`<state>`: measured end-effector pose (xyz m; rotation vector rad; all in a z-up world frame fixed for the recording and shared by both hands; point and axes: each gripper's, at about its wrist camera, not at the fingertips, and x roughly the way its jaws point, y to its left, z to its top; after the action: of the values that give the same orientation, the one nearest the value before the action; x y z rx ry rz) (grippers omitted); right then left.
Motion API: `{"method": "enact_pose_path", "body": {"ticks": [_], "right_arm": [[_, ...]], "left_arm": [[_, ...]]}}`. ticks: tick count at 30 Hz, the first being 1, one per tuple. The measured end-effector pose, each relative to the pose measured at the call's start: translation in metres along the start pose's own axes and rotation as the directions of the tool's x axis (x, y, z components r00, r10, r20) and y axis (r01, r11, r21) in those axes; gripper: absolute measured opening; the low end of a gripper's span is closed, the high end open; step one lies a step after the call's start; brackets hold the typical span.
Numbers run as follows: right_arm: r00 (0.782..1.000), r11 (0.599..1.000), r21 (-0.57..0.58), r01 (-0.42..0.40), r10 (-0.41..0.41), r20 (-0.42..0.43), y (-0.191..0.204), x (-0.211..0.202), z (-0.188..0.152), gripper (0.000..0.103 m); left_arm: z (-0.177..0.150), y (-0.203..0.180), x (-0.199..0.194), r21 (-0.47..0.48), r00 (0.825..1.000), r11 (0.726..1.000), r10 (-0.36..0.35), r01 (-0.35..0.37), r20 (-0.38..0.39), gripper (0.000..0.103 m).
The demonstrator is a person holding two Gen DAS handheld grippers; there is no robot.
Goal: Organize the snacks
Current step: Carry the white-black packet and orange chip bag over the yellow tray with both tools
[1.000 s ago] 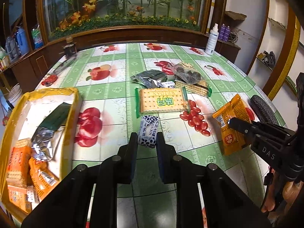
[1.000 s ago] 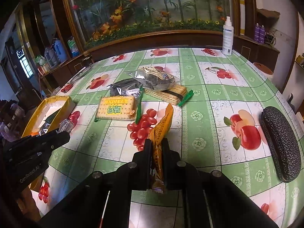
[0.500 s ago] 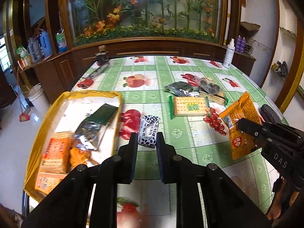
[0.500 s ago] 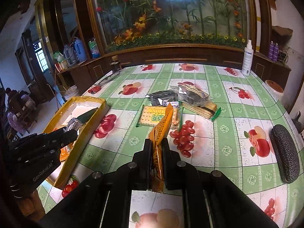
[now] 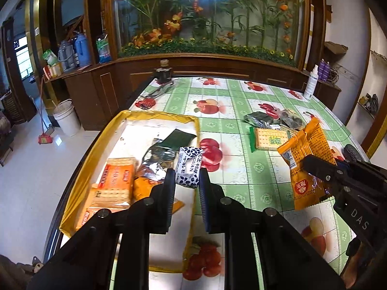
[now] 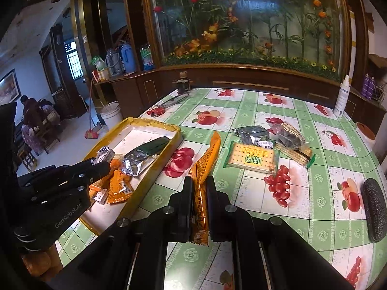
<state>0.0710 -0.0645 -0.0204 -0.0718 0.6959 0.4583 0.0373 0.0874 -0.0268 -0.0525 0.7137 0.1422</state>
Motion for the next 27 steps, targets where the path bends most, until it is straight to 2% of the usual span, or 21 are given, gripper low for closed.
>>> {"method": "enact_pose_path", "body": {"ticks": [16, 27], "right_arm": [[0.998, 0.996, -0.066, -0.063, 0.064, 0.015, 0.048, 0.013, 0.016, 0.01], [0.989, 0.983, -0.108, -0.15, 0.15, -0.012, 0.094, 0.067, 0.041, 0.01]], "left_arm": [[-0.006, 0.047, -0.011, -0.069, 0.998, 0.996, 0.057, -0.056, 0.016, 0.017], [-0.011, 0.077, 0.007, -0.116, 0.996, 0.99, 0.082, -0.085, -0.026, 0.017]]}}
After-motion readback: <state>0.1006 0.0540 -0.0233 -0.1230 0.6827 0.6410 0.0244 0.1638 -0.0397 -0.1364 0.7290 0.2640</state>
